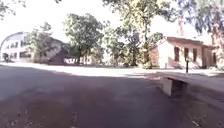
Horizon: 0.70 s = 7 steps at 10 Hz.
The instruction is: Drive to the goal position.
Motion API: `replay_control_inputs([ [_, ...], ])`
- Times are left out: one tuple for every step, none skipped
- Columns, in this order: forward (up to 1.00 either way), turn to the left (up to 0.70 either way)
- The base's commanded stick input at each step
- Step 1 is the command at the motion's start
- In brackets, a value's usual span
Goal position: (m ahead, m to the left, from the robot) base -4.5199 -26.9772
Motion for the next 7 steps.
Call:
replay_control_inputs([
  [0.70,-0.01],
  [0.70,0.00],
  [0.70,0.00],
  [0.70,0.00],
  [0.70,0.00],
  [0.70,-0.01],
  [0.70,-0.09],
])
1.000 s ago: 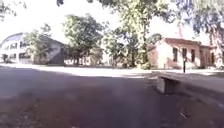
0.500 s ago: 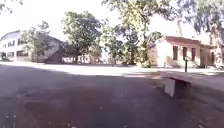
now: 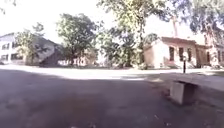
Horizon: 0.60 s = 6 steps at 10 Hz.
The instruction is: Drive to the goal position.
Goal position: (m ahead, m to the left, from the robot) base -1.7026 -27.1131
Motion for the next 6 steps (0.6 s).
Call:
replay_control_inputs([
  [0.70,-0.13],
  [0.70,-0.14],
  [0.70,-0.08],
  [0.70,0.00],
  [0.70,0.00],
  [0.70,0.00],
])
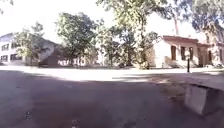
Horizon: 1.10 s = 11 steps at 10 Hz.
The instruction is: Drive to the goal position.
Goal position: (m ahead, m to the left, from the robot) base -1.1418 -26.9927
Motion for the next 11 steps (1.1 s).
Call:
replay_control_inputs([
  [0.70,0.00],
  [0.70,0.00],
  [0.70,0.00],
  [0.70,0.00],
  [0.70,0.00],
  [0.70,0.00],
  [0.15,0.00],
  [0.00,0.00],
  [0.00,0.00],
  [0.00,0.00],
  [0.00,0.00],
])
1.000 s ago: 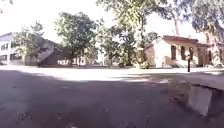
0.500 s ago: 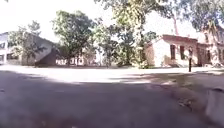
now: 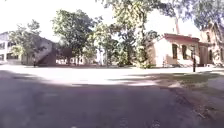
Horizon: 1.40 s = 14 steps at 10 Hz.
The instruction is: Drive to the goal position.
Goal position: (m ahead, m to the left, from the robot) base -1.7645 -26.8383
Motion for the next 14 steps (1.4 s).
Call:
replay_control_inputs([
  [0.00,0.00],
  [0.00,0.00],
  [0.00,0.00],
  [0.00,0.00],
  [0.00,0.00],
  [0.02,0.00],
  [0.61,0.00],
  [0.70,0.00],
  [0.70,0.00],
  [0.70,0.00],
  [0.70,0.00],
  [0.70,0.00],
  [0.70,0.00],
  [0.70,0.00],
])
